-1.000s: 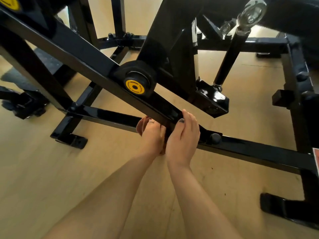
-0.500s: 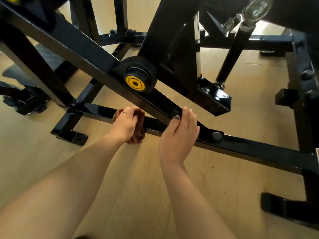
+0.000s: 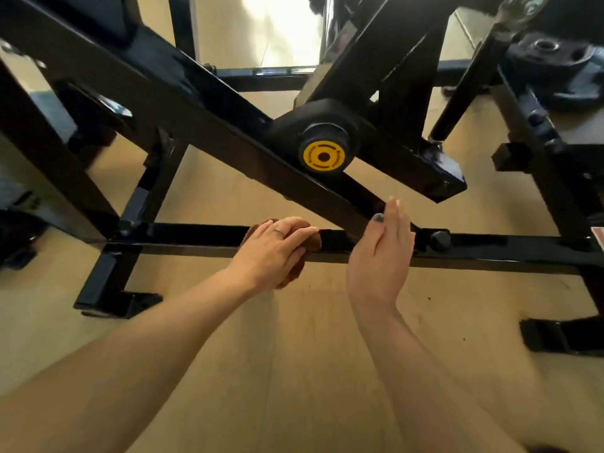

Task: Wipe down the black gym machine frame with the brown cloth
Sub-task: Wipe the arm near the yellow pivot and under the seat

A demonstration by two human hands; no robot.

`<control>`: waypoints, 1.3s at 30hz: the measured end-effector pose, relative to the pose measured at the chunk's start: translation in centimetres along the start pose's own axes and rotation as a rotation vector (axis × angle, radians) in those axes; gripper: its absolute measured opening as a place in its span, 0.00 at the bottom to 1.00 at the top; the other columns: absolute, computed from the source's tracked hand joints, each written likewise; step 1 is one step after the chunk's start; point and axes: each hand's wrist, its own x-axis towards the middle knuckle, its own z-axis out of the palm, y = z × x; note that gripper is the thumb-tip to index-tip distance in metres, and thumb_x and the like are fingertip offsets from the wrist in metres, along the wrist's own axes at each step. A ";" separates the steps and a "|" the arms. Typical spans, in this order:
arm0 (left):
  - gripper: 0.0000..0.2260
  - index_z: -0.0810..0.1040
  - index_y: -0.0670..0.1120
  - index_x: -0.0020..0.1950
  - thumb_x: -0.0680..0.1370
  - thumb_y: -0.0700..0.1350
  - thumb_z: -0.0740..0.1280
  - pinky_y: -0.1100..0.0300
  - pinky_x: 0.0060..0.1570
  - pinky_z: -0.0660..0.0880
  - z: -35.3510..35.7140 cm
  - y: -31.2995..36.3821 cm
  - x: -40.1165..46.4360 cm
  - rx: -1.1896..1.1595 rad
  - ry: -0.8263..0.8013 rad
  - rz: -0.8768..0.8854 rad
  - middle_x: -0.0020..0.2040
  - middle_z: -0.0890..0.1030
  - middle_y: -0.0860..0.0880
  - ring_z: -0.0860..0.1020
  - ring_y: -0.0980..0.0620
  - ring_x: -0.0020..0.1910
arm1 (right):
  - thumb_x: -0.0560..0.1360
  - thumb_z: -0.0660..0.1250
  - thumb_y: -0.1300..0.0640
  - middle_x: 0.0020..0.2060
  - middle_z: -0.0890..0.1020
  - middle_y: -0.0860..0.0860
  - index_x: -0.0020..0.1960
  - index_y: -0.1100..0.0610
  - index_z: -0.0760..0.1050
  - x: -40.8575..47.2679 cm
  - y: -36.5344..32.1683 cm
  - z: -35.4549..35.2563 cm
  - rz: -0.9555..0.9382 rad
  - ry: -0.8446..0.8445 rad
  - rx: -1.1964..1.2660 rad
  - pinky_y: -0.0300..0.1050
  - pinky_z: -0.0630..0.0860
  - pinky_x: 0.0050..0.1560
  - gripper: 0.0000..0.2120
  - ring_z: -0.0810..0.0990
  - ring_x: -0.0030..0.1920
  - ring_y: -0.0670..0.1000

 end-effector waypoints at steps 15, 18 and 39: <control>0.15 0.67 0.58 0.71 0.86 0.56 0.51 0.43 0.64 0.73 -2.8 -15.0 -4.8 -0.165 0.215 -0.454 0.63 0.77 0.48 0.76 0.43 0.60 | 0.82 0.60 0.50 0.83 0.42 0.50 0.84 0.52 0.38 -4.1 -1.6 5.7 -0.363 -0.665 -0.769 0.52 0.41 0.82 0.40 0.39 0.83 0.52; 0.14 0.69 0.57 0.69 0.86 0.55 0.51 0.44 0.69 0.69 -2.5 -12.2 -4.3 -0.074 0.248 -0.364 0.63 0.78 0.50 0.76 0.46 0.60 | 0.80 0.62 0.51 0.83 0.39 0.52 0.84 0.54 0.38 -3.9 -2.1 7.1 -0.342 -0.667 -0.867 0.55 0.39 0.82 0.43 0.37 0.82 0.54; 0.18 0.67 0.51 0.72 0.86 0.54 0.49 0.48 0.54 0.80 -3.8 -17.8 -7.3 -0.070 0.244 -0.375 0.60 0.77 0.44 0.77 0.43 0.57 | 0.76 0.68 0.57 0.81 0.33 0.50 0.82 0.51 0.31 -4.3 -0.9 7.5 -0.316 -0.663 -0.928 0.53 0.37 0.81 0.51 0.30 0.80 0.51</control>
